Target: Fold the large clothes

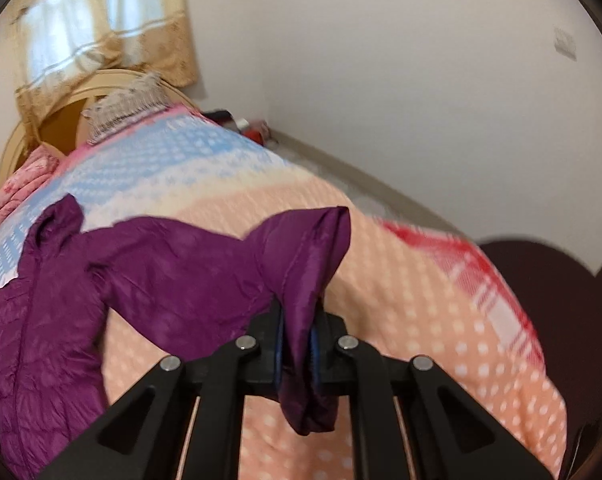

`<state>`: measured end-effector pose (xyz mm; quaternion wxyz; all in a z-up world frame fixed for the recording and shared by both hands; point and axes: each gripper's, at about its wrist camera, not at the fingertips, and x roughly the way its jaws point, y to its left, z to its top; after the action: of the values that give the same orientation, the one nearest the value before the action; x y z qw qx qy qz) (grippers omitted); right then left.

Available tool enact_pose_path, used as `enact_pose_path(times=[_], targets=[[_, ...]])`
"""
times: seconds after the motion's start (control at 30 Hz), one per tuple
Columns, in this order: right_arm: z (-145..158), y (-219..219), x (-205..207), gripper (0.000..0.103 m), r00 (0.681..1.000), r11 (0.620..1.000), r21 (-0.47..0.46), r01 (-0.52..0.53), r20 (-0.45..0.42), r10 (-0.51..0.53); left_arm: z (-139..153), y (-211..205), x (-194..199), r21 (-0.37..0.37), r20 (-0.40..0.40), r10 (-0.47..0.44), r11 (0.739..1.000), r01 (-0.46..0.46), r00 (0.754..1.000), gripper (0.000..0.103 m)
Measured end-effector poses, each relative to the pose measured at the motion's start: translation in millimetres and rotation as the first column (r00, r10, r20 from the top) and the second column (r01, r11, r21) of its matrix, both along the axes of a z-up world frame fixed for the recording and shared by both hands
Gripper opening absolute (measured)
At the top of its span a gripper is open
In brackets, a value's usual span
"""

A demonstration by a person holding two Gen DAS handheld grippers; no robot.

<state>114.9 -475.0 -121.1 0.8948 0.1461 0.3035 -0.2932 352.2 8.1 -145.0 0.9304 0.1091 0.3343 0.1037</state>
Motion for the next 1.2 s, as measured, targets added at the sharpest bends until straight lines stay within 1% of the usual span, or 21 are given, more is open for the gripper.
enact_pose_path(times=[0.1, 0.23, 0.4, 0.5, 0.6, 0.67, 0.73, 0.77, 0.8, 0.83, 0.87, 0.9, 0.93, 0.97, 1.0, 1.03, 1.1, 1.17, 1.2], targets=[[10, 25, 19, 0.012, 0.998, 0.997, -0.034, -0.062, 0.015, 0.063, -1, 2, 7, 0.007, -0.001, 0.008, 1.0, -0.008, 1.0, 0.102], [13, 61, 48, 0.012, 0.988, 0.985, -0.073, -0.154, 0.018, 0.155, -1, 3, 12, 0.003, -0.005, 0.013, 1.0, -0.013, 1.0, 0.102], [10, 114, 92, 0.012, 0.961, 0.955, -0.12, -0.272, 0.004, 0.275, -5, 0, 14, 0.0, -0.01, -0.004, 1.0, 0.004, 1.0, 0.102], [6, 148, 117, 0.012, 0.938, 0.928, -0.14, -0.345, -0.014, 0.347, -8, 1, 17, -0.001, -0.017, -0.009, 1.0, 0.008, 1.0, 0.102], [-3, 182, 138, 0.012, 0.913, 0.9, -0.154, -0.407, -0.037, 0.406, -11, 6, 20, -0.001, -0.022, -0.005, 1.0, 0.005, 1.0, 0.102], [-15, 205, 156, 0.012, 0.893, 0.878, -0.168, -0.449, -0.06, 0.445, -13, 12, 23, -0.003, -0.026, 0.003, 1.0, -0.003, 1.0, 0.102], [-26, 220, 167, 0.012, 0.881, 0.862, -0.18, -0.473, -0.08, 0.467, -15, 18, 25, 0.002, -0.03, 0.014, 1.0, -0.013, 0.999, 0.102], [-30, 225, 172, 0.012, 0.875, 0.856, -0.181, -0.484, -0.09, 0.476, -17, 21, 26, 0.007, -0.033, 0.018, 1.0, -0.018, 0.999, 0.102], [-41, 232, 184, 0.013, 0.86, 0.845, -0.157, -0.511, -0.113, 0.498, -18, 24, 27, 0.013, -0.036, 0.025, 1.0, -0.025, 0.999, 0.102], [-48, 235, 190, 0.018, 0.852, 0.841, -0.138, -0.523, -0.123, 0.51, -20, 27, 28, 0.018, -0.041, 0.034, 0.999, -0.033, 0.999, 0.102], [-55, 239, 195, 0.028, 0.847, 0.839, -0.124, -0.53, -0.125, 0.517, -22, 31, 30, 0.02, -0.048, 0.048, 0.999, -0.047, 0.998, 0.102], [-58, 243, 195, 0.042, 0.841, 0.834, -0.114, -0.54, -0.121, 0.528, -23, 33, 30, 0.019, -0.052, 0.055, 0.998, -0.054, 0.997, 0.102], [-59, 248, 192, 0.071, 0.823, 0.818, -0.096, -0.567, -0.102, 0.558, -23, 35, 30, 0.018, -0.053, 0.059, 0.998, -0.058, 0.997, 0.102], [-58, 253, 186, 0.078, 0.807, 0.802, -0.093, -0.59, -0.077, 0.585, -23, 36, 30, 0.02, -0.053, 0.064, 0.998, -0.063, 0.997, 0.102], [-55, 259, 179, 0.078, 0.799, 0.792, -0.106, -0.602, -0.073, 0.597, -22, 34, 29, 0.02, -0.052, 0.067, 0.998, -0.066, 0.996, 0.102], [-53, 264, 173, 0.078, 0.789, 0.779, -0.126, -0.614, -0.089, 0.608, -20, 31, 28, 0.015, -0.053, 0.065, 0.998, -0.065, 0.996, 0.102], [-47, 262, 159, 0.078, 0.777, 0.765, -0.137, -0.63, -0.082, 0.625, -15, 22, 27, -0.009, -0.055, 0.049, 0.999, -0.05, 0.997, 0.102], [-40, 247, 145, 0.078, 0.789, 0.777, -0.14, -0.614, -0.066, 0.611, -6, 5, 22, -0.038, -0.047, 0.013, 0.999, -0.015, 0.999, 0.102], [-36, 232, 135, 0.078, 0.812, 0.801, -0.139, -0.583, -0.058, 0.581, 1, -8, 18, -0.055, -0.037, -0.016, 0.998, 0.014, 0.999, 0.102]])
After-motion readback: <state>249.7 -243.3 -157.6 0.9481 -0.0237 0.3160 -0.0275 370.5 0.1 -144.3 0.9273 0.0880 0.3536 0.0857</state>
